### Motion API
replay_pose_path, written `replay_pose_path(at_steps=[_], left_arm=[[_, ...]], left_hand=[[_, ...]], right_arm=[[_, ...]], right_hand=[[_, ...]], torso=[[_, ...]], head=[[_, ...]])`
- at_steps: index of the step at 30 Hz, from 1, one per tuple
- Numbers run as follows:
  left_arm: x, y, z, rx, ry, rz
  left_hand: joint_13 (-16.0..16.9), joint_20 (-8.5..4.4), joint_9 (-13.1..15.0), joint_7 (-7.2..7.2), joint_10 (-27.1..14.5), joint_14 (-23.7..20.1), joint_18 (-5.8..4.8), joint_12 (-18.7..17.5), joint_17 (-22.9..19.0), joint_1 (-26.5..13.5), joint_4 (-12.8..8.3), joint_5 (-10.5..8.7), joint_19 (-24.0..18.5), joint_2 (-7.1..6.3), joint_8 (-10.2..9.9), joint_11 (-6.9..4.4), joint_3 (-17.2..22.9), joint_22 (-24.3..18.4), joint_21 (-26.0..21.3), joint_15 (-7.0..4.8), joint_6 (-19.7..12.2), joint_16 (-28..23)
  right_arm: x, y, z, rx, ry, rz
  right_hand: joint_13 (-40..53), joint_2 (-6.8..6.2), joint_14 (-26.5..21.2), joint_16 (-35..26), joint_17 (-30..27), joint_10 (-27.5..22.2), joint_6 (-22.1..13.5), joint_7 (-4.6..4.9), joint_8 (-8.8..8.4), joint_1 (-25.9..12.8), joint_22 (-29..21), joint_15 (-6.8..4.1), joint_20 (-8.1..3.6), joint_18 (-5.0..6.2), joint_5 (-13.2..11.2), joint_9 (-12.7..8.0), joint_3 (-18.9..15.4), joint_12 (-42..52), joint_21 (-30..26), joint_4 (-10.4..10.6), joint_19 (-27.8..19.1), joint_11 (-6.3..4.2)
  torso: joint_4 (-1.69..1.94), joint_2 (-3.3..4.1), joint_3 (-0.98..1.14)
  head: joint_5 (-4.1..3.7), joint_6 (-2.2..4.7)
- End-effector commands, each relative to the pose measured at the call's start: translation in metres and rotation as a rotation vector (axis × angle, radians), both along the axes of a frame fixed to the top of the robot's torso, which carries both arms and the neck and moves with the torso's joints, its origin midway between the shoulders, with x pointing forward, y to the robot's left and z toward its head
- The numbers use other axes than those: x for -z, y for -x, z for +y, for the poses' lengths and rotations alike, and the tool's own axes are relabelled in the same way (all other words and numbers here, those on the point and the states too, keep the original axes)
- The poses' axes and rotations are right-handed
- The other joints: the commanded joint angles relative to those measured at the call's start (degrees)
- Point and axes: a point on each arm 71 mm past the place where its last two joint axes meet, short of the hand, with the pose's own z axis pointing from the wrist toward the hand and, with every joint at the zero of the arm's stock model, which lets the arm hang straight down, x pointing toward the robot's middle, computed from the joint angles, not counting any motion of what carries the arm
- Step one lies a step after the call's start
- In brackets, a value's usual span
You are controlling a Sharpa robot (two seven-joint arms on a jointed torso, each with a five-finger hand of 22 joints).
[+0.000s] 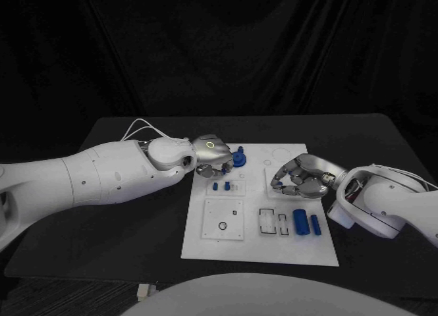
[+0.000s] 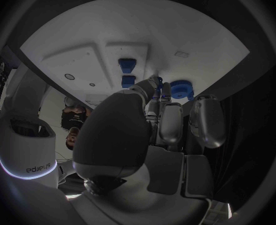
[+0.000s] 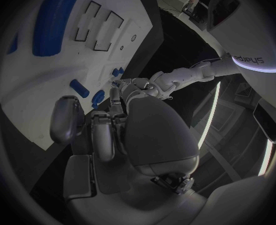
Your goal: Assemble the parts on the task board
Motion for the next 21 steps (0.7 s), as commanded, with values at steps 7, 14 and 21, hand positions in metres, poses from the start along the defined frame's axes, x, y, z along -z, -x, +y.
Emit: replay_pose_path(at_steps=[7,14,21], left_arm=[[0.0014,0.0027,-0.0051,0.024,0.003,0.008],[0.0027,0.0028,-0.0078,0.027,-0.006,0.018],[0.0045,0.0031,-0.0080,0.025,-0.017,0.030]], left_hand=[[0.1,-0.02,-0.1,-0.33,0.5,-0.3,0.72,-0.4,-0.2,-0.7,-0.1,-0.18,-0.4,0.05,-0.4,0.02,0.4,9.4,-0.5,0.00,-0.2,-0.3],[0.1,-0.01,-0.2,-0.37,0.8,-0.5,0.80,-0.4,-0.8,-0.8,-0.1,-0.09,-0.6,0.07,-0.5,-0.03,0.4,9.3,-0.9,0.00,-0.4,-0.6],[0.0,0.00,-0.2,-0.41,0.9,-0.9,0.90,-0.5,-1.6,-0.9,-0.2,-0.09,-0.8,-0.05,-0.6,-0.02,0.5,9.1,-1.5,0.03,-0.6,-1.1]], right_arm=[[0.0014,0.0007,0.0004,-0.003,0.007,0.010],[0.0017,0.0008,0.0005,-0.004,0.009,0.013],[0.0017,0.0011,-0.0002,-0.003,0.010,0.014]], right_hand=[[15.1,-0.02,6.0,0.2,15.1,6.0,0.2,0.08,0.33,0.4,9.6,0.42,0.09,0.59,0.4,-0.1,-0.1,0.2,0.0,-0.3,0.2,0.46],[15.1,0.00,6.0,0.2,15.1,6.0,0.3,0.08,0.35,0.5,9.6,0.43,0.09,0.61,0.4,-0.1,-0.1,0.2,-0.1,-0.4,0.1,0.47],[15.1,0.04,6.0,0.2,15.1,6.0,0.3,0.07,0.39,0.5,9.6,0.43,0.10,0.60,0.4,-0.1,-0.1,0.2,-0.1,-0.4,0.1,0.47]], torso=[[-0.02,-0.01,0.02],[-0.01,-0.01,0.01],[-0.02,0.00,0.02]], head=[[0.16,-0.01],[0.12,-0.01],[0.00,-0.01]])
